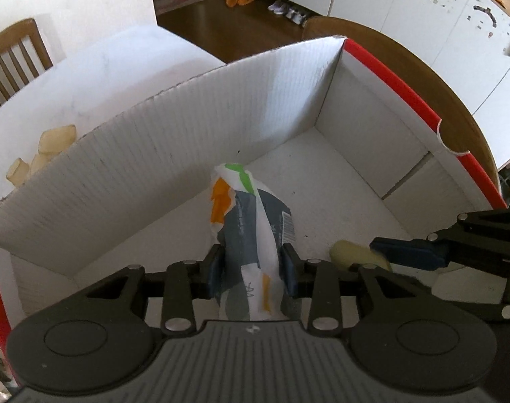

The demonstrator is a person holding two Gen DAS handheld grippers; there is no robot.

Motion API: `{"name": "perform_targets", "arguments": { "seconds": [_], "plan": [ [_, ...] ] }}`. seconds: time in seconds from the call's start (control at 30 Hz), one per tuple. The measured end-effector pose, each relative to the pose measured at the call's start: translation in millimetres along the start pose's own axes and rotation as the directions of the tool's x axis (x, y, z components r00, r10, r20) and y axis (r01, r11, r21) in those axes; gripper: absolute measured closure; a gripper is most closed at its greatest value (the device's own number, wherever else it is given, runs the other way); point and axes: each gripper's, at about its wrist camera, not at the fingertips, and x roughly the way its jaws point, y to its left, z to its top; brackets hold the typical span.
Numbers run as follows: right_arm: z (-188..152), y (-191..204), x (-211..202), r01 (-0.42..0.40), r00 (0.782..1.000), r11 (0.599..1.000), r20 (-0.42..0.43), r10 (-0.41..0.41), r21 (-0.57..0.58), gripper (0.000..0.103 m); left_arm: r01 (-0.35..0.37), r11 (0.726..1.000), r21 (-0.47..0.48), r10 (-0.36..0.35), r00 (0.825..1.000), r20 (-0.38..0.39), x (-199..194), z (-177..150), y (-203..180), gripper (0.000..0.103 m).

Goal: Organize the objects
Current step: 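Carry both items into the red box and open both tools, then withdraw both tools from the box back toward the pile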

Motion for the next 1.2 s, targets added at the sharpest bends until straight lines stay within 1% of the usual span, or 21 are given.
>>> {"name": "perform_targets", "arguments": {
  "seconds": [0.03,0.1,0.17,0.27,0.4,0.43,0.5,0.6,0.77,0.83,0.9,1.13,1.17,1.2],
  "plan": [
    [0,0,1,0.003,1.000,1.000,-0.003,-0.003,-0.003,0.082,0.001,1.000,-0.001,-0.001,1.000,-0.004,0,0,1,0.063],
    [0,-1,1,0.006,1.000,1.000,-0.005,-0.006,-0.002,0.080,-0.005,1.000,-0.005,0.005,1.000,-0.013,1,1,1,0.046],
    [1,-2,2,0.002,1.000,1.000,-0.005,-0.002,0.006,0.078,-0.012,1.000,0.006,0.012,1.000,-0.006,-1,0,1,0.042],
    [1,-6,2,-0.005,1.000,1.000,-0.005,0.005,0.022,0.070,-0.019,1.000,0.015,0.019,1.000,-0.011,-4,-2,1,0.042],
    [2,-5,-3,-0.013,1.000,1.000,0.005,0.013,0.022,0.061,-0.021,1.000,0.009,0.021,1.000,0.003,-11,-6,7,0.042],
    [1,-5,-5,-0.016,1.000,1.000,0.012,0.016,0.023,0.060,-0.021,1.000,0.006,0.021,1.000,0.010,-15,-8,9,0.042],
    [1,-4,-10,-0.030,0.999,0.999,0.023,0.030,0.021,0.052,-0.020,1.000,-0.002,0.020,1.000,0.023,-22,-11,14,0.042],
    [0,0,-20,-0.036,0.999,0.999,0.040,0.035,0.005,0.044,-0.023,1.000,-0.010,0.023,0.998,0.050,-36,-19,18,0.042],
    [0,2,-39,-0.047,0.996,0.999,0.073,0.047,-0.002,0.037,-0.022,0.999,-0.035,0.025,0.995,0.100,-59,-29,23,0.042],
    [0,4,-47,-0.051,0.995,0.999,0.086,0.051,0.002,0.033,-0.017,0.999,-0.048,0.023,0.992,0.126,-69,-34,25,0.042],
    [0,6,-53,-0.052,0.993,0.999,0.104,0.051,0.003,0.027,-0.010,0.998,-0.063,0.020,0.987,0.162,-82,-40,27,0.042],
    [-2,19,-81,-0.074,0.985,0.997,0.159,0.070,0.019,0.019,0.021,0.997,-0.077,0.000,0.967,0.256,-122,-65,37,0.041],
    [-3,22,-86,-0.075,0.983,0.997,0.170,0.070,0.019,0.018,0.024,0.997,-0.078,-0.002,0.963,0.269,-127,-70,39,0.034],
    [-4,25,-89,-0.073,0.982,0.997,0.177,0.068,0.022,0.016,0.026,0.997,-0.079,-0.002,0.959,0.284,-135,-76,42,0.030]
  ]
}}
